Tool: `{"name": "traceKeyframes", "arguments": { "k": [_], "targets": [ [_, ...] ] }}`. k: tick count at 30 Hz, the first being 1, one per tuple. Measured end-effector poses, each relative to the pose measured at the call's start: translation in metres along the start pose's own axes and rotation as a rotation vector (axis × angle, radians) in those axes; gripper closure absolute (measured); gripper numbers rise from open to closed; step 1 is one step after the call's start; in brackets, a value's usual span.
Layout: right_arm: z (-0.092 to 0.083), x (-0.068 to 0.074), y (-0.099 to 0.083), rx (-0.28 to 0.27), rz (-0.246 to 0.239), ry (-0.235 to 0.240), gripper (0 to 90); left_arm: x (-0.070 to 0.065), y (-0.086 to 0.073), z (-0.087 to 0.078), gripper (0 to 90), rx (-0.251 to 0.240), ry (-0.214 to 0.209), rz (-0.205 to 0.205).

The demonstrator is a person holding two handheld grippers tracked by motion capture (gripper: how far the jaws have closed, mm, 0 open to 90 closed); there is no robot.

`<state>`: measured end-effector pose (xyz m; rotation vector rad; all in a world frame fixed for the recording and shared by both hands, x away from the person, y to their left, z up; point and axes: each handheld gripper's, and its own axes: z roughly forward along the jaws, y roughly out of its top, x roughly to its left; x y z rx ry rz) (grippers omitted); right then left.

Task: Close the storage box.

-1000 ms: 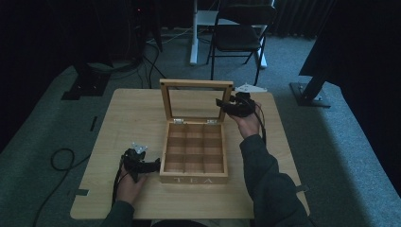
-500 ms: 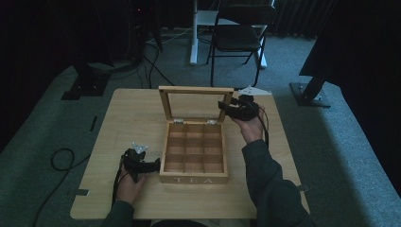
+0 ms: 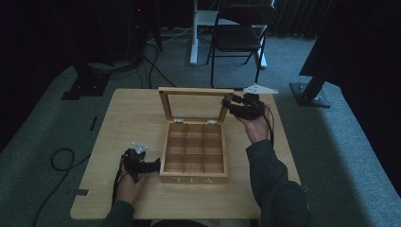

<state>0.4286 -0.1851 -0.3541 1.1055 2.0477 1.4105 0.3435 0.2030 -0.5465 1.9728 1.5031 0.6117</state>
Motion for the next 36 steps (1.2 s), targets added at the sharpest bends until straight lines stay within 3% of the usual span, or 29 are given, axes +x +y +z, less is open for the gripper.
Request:
{"name": "traceKeyframes", "arguments": {
  "k": [7, 14, 17, 24, 36],
  "targets": [
    [-0.008, 0.004, 0.004, 0.024, -0.037, -0.003, 51.7, 0.0, 0.0, 0.0, 1.6, 0.001, 0.0, 0.0],
    [-0.011, 0.007, 0.005, 0.032, -0.045, -0.007, 51.5, 0.0, 0.0, 0.0, 1.6, 0.002, 0.0, 0.0],
    [-0.013, 0.012, 0.007, 0.045, -0.089, -0.037, 51.6, 0.0, 0.0, 0.0, 1.6, 0.001, 0.0, 0.0],
    [-0.018, 0.015, 0.011, 0.049, -0.099, -0.034, 51.4, 0.0, 0.0, 0.0, 1.6, 0.002, -0.001, 0.0],
    [-0.027, 0.022, 0.01, 0.088, -0.064, -0.02, 49.2, 0.0, 0.0, 0.0, 1.6, 0.001, 0.001, 0.0]
  ]
}}
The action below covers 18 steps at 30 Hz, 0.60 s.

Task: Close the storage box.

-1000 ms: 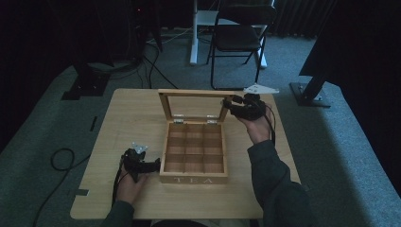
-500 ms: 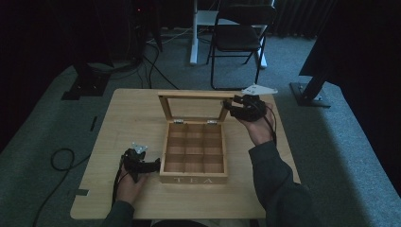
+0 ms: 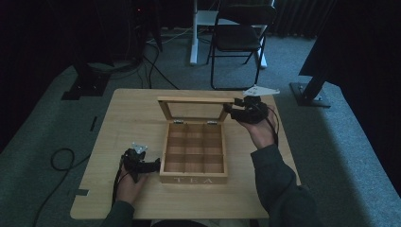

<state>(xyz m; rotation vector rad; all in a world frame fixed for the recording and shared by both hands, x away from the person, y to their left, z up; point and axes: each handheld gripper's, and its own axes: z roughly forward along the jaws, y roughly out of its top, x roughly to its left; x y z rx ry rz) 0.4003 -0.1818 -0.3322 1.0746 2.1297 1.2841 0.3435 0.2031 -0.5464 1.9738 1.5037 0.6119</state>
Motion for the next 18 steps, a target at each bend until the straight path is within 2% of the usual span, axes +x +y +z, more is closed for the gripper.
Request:
{"name": "traceKeyframes", "arguments": {
  "k": [10, 18],
  "targets": [
    [-0.006, 0.01, -0.003, 0.03, -0.003, -0.033, 47.9, 0.0, 0.0, 0.0, 1.6, 0.0, 0.0, -0.001],
    [-0.01, 0.014, -0.014, 0.019, 0.028, -0.02, 47.0, 0.0, 0.0, 0.0, 1.6, 0.0, -0.001, -0.001]
  ]
}}
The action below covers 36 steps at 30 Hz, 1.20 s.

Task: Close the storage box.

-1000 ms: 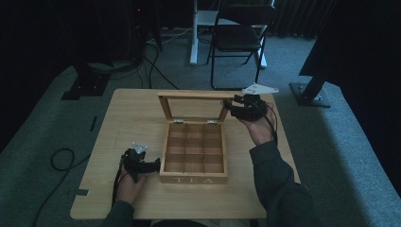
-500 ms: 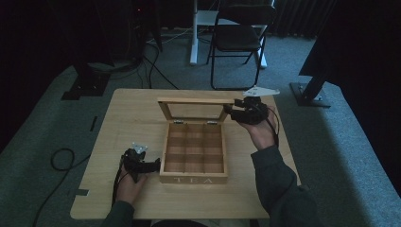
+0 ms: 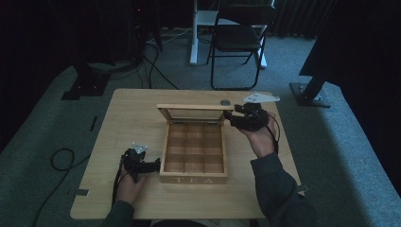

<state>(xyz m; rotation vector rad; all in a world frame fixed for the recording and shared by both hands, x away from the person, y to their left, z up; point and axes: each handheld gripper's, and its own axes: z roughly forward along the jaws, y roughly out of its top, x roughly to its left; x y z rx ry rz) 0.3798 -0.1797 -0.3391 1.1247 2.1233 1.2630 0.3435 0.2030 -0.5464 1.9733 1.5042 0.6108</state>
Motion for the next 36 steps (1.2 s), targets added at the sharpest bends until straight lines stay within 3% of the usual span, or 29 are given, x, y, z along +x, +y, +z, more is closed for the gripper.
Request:
{"name": "traceKeyframes", "arguments": {
  "k": [9, 23, 36],
  "targets": [
    [-0.005, 0.008, -0.011, -0.003, -0.018, -0.013, 46.9, 0.0, 0.0, 0.0, 1.6, 0.001, 0.0, 0.001],
    [-0.007, 0.018, -0.031, 0.002, -0.021, 0.012, 47.0, 0.0, 0.0, 0.0, 1.6, 0.002, 0.0, 0.003],
    [-0.011, 0.03, -0.047, 0.013, -0.066, -0.018, 46.4, 0.0, 0.0, 0.0, 1.6, -0.002, 0.001, 0.001]
  ]
}}
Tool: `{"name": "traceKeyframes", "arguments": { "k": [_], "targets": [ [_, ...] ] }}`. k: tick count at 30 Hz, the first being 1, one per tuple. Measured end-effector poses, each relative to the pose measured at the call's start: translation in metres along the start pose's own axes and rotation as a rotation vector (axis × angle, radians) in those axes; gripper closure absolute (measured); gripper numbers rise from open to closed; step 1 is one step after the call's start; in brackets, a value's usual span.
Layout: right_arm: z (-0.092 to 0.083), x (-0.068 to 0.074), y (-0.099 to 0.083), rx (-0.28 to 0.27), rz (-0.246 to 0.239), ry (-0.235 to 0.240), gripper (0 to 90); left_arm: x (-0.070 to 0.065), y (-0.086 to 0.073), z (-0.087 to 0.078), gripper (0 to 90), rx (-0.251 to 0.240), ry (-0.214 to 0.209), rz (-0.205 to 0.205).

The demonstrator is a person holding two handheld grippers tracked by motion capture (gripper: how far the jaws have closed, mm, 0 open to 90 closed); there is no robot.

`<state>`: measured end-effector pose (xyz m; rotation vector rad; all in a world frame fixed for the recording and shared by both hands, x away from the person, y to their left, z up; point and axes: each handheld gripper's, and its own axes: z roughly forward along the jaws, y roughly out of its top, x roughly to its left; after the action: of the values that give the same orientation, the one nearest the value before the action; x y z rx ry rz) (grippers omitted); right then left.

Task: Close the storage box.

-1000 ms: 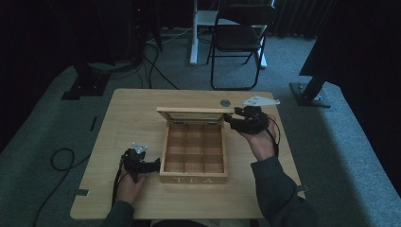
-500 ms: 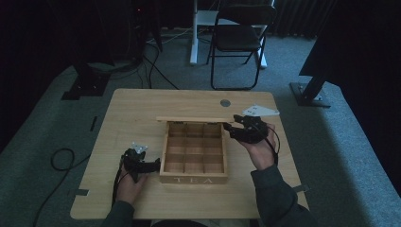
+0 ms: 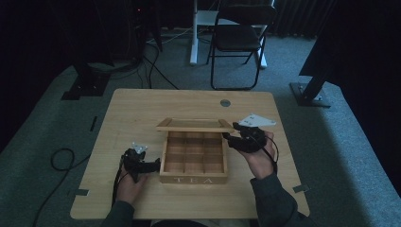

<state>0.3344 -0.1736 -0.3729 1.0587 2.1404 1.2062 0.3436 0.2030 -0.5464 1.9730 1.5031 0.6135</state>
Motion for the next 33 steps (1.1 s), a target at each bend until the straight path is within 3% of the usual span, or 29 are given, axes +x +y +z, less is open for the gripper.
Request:
{"name": "traceKeyframes", "arguments": {
  "k": [4, 33],
  "targets": [
    [-0.003, 0.003, -0.004, 0.0, -0.016, -0.013, 46.2, 0.0, 0.0, 0.0, 1.6, -0.002, 0.001, -0.001],
    [-0.005, 0.014, -0.033, -0.001, 0.001, -0.008, 45.2, 0.0, 0.0, 0.0, 1.6, 0.001, -0.001, -0.002]
  ]
}}
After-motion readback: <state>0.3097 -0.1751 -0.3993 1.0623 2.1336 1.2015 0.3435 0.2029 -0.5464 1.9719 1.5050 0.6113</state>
